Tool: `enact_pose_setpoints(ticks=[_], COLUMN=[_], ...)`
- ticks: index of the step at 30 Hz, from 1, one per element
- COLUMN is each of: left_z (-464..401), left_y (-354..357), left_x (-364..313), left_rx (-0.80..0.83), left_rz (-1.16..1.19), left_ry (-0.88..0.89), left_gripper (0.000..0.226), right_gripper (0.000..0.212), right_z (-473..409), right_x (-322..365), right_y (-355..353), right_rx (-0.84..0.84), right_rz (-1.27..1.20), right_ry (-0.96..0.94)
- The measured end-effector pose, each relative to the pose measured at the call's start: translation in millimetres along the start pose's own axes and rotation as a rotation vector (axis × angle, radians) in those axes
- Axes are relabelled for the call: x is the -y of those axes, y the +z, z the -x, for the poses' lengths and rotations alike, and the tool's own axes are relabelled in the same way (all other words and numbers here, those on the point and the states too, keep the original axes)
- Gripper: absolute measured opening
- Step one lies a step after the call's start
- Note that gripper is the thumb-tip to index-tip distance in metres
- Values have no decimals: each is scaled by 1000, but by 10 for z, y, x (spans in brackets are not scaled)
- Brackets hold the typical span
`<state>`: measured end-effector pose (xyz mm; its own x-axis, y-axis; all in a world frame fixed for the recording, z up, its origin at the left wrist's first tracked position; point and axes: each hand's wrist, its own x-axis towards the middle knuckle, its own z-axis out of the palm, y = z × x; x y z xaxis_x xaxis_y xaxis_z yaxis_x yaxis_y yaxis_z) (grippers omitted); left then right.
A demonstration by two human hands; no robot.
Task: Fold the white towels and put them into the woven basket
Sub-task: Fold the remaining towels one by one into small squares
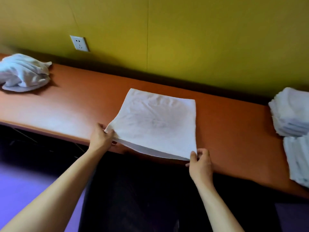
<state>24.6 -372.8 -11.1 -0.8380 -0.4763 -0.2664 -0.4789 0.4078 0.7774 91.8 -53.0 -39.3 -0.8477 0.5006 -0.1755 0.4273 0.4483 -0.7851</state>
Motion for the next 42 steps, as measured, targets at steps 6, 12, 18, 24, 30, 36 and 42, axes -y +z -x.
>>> enact_pose_setpoints(ticks=[6, 12, 18, 24, 30, 36, 42], left_z=[586, 1041, 1111, 727, 287, -182, -545], left_y=[-210, -436, -375, -231, 40, 272, 487], left_x=[-28, 123, 189, 150, -130, -267, -349], left_rx=[148, 255, 175, -43, -71, -111, -109], left_rz=[422, 449, 339, 149, 103, 33, -65], left_ry=[-7, 11, 116, 245, 308, 274, 236], left_gripper=[31, 40, 28, 21, 14, 28, 26], right_gripper=[19, 2, 26, 12, 11, 14, 14], right_z=[40, 198, 208, -125, -733, -1329, -1753], right_x=[-102, -177, -279, -244, -28, 196, 288], right_y=[-405, -759, -886, -750, -491, -182, 62], right_rx=[-29, 106, 221, -67, -96, -129, -105], right_rz=[-299, -594, -656, -275, -217, -188, -129], right_ry=[-72, -9, -24, -251, -324, -344, -336])
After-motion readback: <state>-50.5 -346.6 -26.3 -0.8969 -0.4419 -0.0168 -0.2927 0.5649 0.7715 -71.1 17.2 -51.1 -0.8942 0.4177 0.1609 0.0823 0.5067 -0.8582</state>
